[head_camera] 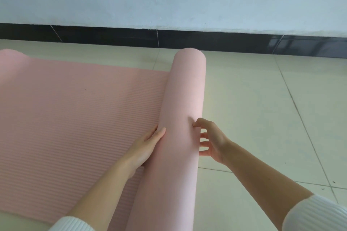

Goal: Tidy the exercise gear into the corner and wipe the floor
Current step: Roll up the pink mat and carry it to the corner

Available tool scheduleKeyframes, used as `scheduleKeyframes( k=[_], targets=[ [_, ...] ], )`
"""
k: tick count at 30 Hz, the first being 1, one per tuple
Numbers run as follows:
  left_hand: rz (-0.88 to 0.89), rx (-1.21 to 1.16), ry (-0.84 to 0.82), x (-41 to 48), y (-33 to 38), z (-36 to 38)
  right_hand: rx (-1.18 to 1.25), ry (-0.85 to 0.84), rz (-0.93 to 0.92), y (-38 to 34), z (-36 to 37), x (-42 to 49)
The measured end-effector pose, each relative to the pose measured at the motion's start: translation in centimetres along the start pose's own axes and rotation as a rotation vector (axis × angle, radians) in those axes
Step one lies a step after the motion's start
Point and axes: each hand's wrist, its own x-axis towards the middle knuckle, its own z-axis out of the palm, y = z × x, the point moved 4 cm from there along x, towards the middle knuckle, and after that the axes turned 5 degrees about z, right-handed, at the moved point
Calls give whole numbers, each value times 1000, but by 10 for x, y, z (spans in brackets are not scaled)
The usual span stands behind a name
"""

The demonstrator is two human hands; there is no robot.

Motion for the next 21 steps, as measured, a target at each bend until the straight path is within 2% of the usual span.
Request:
scheduleKeyframes(
  k=[6,21],
  targets=[
    [7,-34,-142,-4,12,69,-53,95,4,0,-69,-29],
    [-13,-173,-593,-14,41,354,-107,451,40,21,-326,-132]
  ],
)
